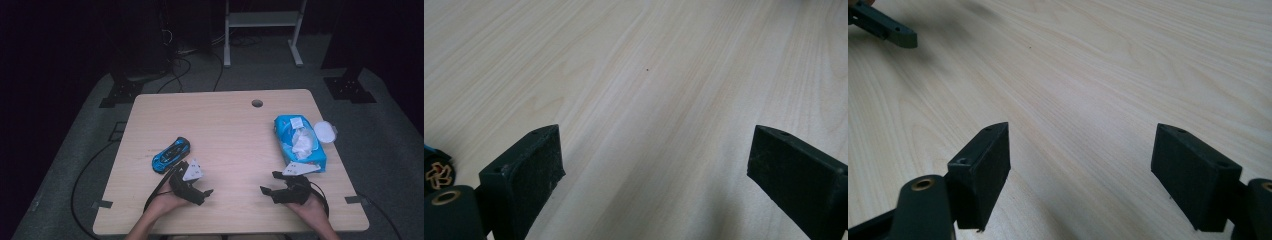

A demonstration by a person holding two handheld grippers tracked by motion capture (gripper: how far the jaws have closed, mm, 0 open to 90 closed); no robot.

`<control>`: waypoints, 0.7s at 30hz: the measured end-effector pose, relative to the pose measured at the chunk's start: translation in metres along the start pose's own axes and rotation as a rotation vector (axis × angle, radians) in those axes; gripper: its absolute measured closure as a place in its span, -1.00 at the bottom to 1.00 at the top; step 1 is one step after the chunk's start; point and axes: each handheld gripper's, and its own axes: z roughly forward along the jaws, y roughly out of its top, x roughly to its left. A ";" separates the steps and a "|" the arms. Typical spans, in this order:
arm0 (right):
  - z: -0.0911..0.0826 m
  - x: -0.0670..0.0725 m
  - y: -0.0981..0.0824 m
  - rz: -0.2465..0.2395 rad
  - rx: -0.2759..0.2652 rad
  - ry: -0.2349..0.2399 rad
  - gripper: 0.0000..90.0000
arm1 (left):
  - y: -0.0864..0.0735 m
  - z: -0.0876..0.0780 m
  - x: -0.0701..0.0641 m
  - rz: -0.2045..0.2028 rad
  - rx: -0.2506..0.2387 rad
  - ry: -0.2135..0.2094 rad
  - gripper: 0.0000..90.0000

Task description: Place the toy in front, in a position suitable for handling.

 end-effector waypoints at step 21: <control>-0.001 0.001 0.002 -0.004 0.007 0.002 -0.52 | 0.012 -0.015 0.026 0.007 0.029 0.046 -0.84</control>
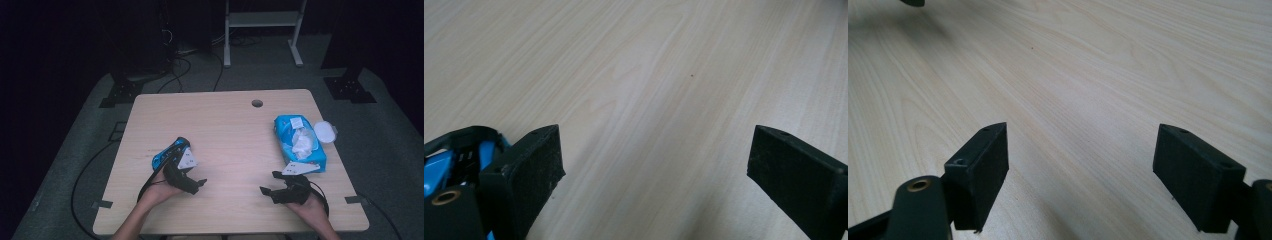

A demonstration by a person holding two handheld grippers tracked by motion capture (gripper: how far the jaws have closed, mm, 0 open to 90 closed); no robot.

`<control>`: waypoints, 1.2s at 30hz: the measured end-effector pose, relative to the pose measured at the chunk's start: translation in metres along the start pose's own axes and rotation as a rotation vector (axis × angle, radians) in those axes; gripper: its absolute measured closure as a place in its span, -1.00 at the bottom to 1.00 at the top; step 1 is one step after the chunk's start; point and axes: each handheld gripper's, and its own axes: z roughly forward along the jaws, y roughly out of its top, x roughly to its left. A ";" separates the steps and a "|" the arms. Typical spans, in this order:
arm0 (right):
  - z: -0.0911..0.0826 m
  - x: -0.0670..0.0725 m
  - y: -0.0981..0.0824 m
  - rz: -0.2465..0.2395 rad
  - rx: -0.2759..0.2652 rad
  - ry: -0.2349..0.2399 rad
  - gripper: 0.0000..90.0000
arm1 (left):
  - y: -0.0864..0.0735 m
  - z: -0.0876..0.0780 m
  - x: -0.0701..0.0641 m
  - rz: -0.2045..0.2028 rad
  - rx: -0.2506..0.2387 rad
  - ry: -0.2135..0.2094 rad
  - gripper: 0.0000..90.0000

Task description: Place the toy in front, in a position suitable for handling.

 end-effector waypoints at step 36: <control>0.000 0.001 0.001 -0.009 0.013 0.019 -0.52 | -0.003 0.000 0.091 -0.103 0.215 0.077 -0.85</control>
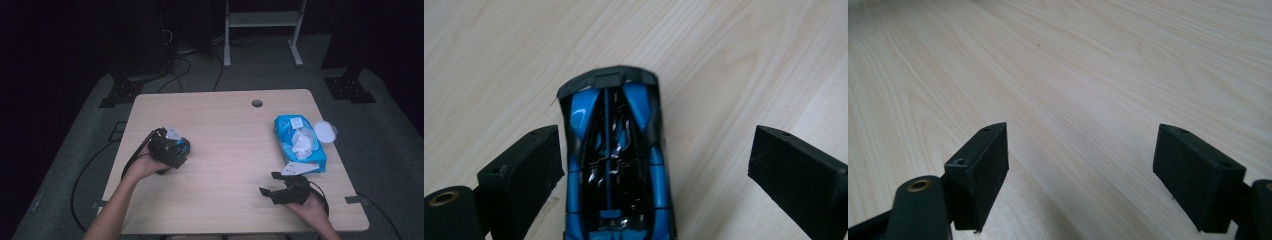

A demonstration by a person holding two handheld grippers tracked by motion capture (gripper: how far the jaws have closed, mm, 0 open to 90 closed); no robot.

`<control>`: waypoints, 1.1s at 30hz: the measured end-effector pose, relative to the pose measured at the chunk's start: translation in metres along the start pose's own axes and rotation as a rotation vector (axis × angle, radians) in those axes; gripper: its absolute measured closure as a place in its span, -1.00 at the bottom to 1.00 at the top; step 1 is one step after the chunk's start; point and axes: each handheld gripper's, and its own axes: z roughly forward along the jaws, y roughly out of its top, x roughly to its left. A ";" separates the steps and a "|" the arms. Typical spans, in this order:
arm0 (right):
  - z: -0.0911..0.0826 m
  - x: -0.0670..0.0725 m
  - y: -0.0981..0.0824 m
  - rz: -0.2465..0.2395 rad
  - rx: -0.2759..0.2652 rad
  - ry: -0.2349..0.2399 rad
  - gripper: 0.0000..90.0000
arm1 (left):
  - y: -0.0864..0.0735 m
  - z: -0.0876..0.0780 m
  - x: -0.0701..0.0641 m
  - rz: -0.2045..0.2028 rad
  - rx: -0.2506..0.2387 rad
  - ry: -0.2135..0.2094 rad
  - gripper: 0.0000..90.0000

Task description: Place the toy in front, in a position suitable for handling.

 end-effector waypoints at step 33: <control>-0.001 0.001 0.001 -0.008 -0.001 0.010 -0.52 | 0.009 0.039 0.031 -0.021 0.336 -0.084 -0.67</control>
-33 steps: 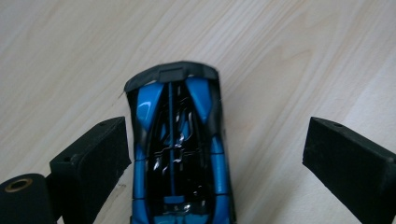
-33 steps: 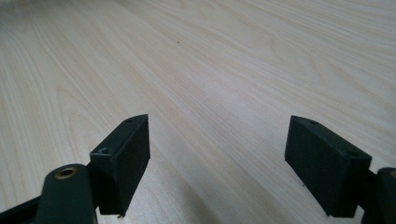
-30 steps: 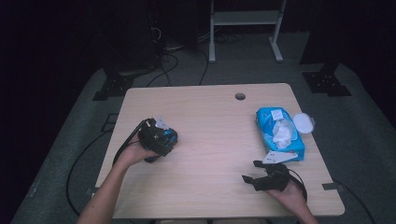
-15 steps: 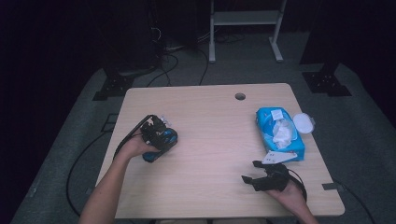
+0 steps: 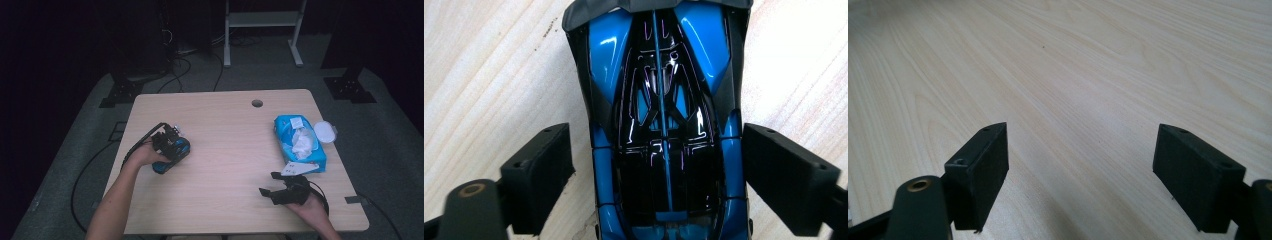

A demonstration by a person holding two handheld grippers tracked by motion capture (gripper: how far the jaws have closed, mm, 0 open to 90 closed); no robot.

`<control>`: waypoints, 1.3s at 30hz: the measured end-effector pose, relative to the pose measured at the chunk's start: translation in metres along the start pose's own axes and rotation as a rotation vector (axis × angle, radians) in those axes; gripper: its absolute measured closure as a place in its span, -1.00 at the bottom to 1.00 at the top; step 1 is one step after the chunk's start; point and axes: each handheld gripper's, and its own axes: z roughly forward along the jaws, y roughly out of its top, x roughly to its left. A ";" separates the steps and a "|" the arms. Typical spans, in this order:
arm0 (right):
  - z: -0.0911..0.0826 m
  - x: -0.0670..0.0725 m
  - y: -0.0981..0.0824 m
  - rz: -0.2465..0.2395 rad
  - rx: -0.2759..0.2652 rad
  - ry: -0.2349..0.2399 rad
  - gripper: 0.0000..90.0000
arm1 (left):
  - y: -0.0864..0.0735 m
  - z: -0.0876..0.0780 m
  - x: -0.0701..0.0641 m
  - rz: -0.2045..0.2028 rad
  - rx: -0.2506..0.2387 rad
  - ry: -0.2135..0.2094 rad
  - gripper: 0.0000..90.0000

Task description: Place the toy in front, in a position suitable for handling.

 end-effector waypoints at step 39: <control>-0.004 -0.001 0.000 0.004 -0.015 -0.009 -0.52 | 0.008 0.003 -0.004 0.041 0.102 -0.016 -0.41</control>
